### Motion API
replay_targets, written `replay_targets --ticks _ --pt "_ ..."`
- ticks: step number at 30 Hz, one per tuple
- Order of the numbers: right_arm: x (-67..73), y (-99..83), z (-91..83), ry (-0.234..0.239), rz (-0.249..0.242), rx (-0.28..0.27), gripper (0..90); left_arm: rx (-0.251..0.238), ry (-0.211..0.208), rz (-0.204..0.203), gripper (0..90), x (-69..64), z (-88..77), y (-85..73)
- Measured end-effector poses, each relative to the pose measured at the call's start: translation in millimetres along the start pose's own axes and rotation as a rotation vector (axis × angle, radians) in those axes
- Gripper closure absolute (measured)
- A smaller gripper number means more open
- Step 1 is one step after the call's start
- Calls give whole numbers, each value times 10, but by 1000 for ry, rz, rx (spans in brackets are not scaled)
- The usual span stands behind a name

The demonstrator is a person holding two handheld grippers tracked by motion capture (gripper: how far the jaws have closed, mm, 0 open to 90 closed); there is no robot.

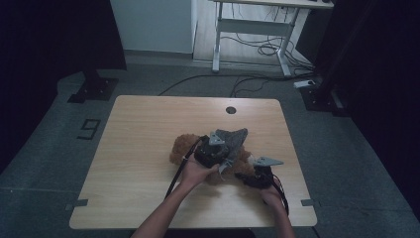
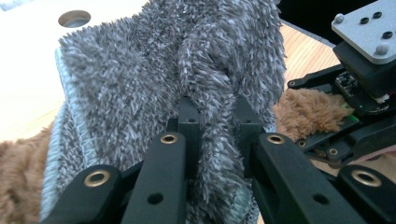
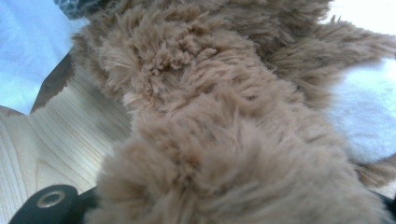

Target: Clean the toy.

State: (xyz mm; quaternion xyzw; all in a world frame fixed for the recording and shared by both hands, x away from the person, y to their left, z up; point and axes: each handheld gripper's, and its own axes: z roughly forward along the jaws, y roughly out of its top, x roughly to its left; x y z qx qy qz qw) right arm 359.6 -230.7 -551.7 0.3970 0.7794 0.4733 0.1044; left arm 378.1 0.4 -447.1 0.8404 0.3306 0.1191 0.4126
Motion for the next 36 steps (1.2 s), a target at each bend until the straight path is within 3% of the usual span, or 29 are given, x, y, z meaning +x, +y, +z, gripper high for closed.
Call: replay_targets --ticks 5,8,11,16,19,27,30,36 --pt "6 0 3 1 -4 2 568 -24 -27 -34 784 46 -46 -61" --pt "10 5 13 -1 -4 4 568 -32 -28 6 785 -39 -86 -47" --pt "10 7 17 -4 -5 2 569 -24 -30 35 785 -148 -24 -3" --pt "5 2 8 -5 -1 5 571 7 -22 37 785 -157 125 -38" --pt "4 1 0 6 5 -2 574 -4 1 20 787 -70 38 -67" --pt "14 4 -4 2 -1 3 578 -6 174 16 787 298 -395 -301" --pt "9 1 -7 5 6 0 578 -38 172 -45 787 491 -580 -457" --pt "20 5 -1 4 6 -2 577 -51 221 -108 788 774 -870 -705"
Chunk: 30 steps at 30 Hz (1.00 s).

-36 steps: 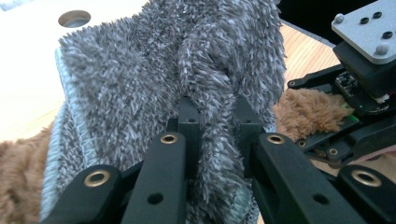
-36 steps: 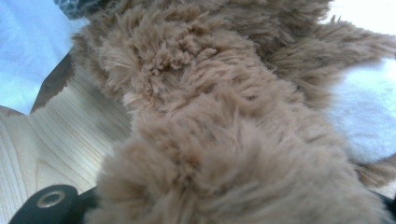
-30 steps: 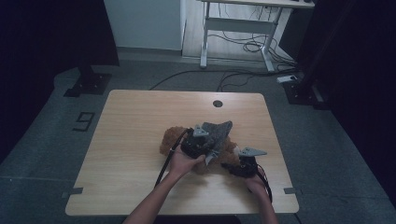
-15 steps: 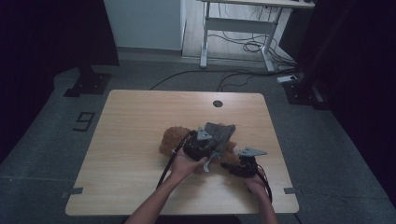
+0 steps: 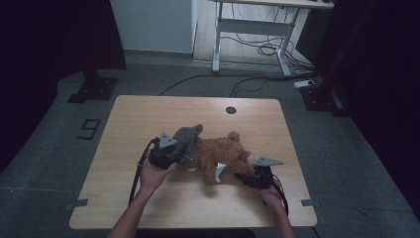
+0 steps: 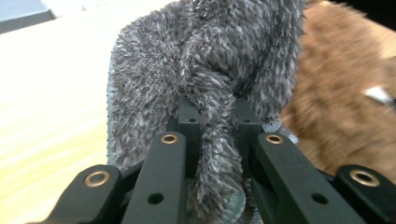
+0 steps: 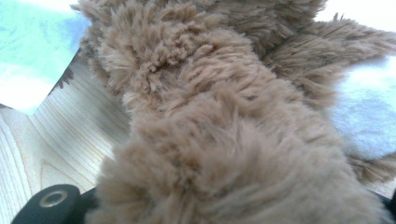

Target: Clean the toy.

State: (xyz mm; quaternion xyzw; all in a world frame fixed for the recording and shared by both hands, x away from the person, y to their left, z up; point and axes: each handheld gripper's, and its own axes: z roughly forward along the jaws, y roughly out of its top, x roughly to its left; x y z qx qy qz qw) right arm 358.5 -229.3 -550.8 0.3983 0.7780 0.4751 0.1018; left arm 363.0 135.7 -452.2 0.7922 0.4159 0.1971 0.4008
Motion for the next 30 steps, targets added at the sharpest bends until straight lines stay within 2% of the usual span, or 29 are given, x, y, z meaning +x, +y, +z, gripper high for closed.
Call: replay_targets --ticks 2,5,10,14,15,18,22,27,30 --pt "0 -1 0 -1 0 0 578 11 14 -21 788 94 -16 -83" --pt "-2 -1 2 -2 1 -1 577 41 12 -61 787 218 8 -219" --pt "-10 2 15 -8 0 -3 576 70 -58 -154 787 404 114 -417" --pt "-27 19 32 -19 -7 0 575 123 -28 -154 787 461 246 -546" --pt "-37 26 36 -24 -6 2 575 143 -40 -161 787 486 318 -610" --pt "-75 43 45 -41 3 -5 572 138 -57 -179 786 512 350 -659" --pt "-117 52 46 -47 15 -12 570 87 -33 -155 785 501 178 -508" --pt "-129 49 27 -55 25 -12 570 -6 -20 -97 782 395 -100 -135" --pt "-131 43 18 -57 28 -11 569 -47 -47 -80 781 294 -138 83"
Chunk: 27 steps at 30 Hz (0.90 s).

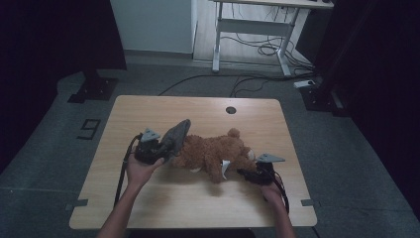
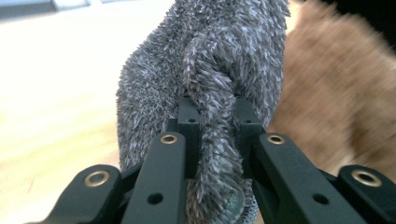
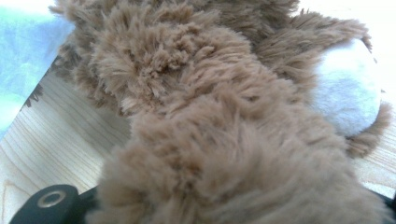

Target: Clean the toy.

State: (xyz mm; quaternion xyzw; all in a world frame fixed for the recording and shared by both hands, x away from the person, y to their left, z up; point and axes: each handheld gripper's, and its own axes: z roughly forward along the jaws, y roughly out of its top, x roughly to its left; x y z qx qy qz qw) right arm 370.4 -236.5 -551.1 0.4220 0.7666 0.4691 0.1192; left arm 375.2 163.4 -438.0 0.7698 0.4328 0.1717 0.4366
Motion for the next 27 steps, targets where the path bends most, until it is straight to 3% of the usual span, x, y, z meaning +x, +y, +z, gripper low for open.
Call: replay_targets --ticks 4,8,10,13,16,20,27 --pt "4 -6 -1 3 6 0 566 -9 -38 36 779 -188 122 276" --pt "-2 -8 -8 5 8 -5 558 59 -36 48 774 -292 409 391" --pt "-3 -4 -22 8 7 -11 553 89 -21 49 776 -306 546 353" --pt "-3 4 -47 9 9 -27 526 94 -12 47 780 -294 624 253" --pt "8 8 -65 -3 21 -35 482 74 -22 30 783 -281 603 171" --pt "17 -4 -117 -13 39 -27 415 67 -21 50 785 -312 540 87" --pt "-40 -34 -383 -5 80 -53 293 46 -58 36 785 -338 438 -43"
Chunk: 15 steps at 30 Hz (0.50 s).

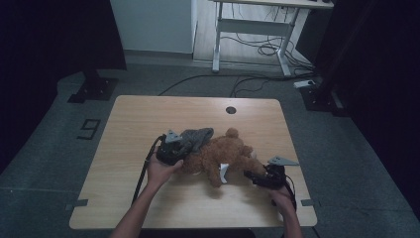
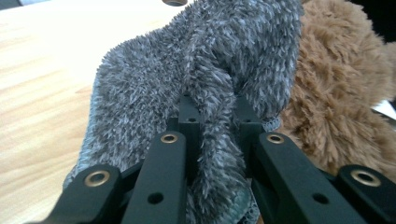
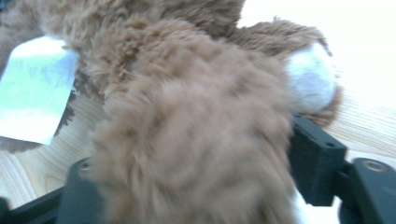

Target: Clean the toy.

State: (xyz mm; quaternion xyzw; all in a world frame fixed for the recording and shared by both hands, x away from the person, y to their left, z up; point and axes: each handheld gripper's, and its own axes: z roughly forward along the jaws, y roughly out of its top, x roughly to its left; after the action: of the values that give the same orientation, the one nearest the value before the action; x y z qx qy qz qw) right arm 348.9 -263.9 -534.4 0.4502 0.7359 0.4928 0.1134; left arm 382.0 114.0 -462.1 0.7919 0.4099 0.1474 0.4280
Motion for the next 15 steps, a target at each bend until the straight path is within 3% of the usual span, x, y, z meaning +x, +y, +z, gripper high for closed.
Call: replay_targets --ticks 4,9,15 --pt "-19 19 -83 -21 7 6 252 2 -13 15 785 -45 -45 -49" --pt "-86 0 -162 1 14 32 235 -8 -7 25 784 -75 -57 -75" --pt "-154 -74 -160 55 10 102 228 -13 1 15 784 -76 -44 -70"
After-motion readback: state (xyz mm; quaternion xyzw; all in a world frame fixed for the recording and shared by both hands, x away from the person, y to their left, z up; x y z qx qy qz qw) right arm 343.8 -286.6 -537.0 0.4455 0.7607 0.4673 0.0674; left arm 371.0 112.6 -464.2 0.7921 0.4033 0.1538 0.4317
